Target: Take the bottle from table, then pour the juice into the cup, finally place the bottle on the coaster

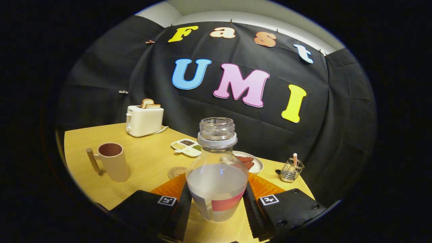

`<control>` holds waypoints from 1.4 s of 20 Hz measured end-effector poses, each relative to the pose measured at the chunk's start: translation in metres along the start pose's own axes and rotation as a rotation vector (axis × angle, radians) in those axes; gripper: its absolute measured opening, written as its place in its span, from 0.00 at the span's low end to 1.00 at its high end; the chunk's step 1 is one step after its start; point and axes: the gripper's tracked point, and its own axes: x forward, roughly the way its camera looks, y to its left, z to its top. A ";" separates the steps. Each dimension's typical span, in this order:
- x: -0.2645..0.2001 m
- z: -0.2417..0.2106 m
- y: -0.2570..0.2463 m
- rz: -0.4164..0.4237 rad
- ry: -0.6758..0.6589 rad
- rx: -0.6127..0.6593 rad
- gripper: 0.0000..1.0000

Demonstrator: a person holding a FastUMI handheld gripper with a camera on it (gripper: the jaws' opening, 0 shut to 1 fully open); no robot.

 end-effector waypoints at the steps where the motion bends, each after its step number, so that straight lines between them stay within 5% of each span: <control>1: 0.004 0.005 0.007 0.009 0.004 -0.038 0.74; 17: 0.054 0.000 0.093 0.124 0.093 -0.698 0.74; 28: 0.072 0.008 0.149 0.204 0.084 -1.012 0.74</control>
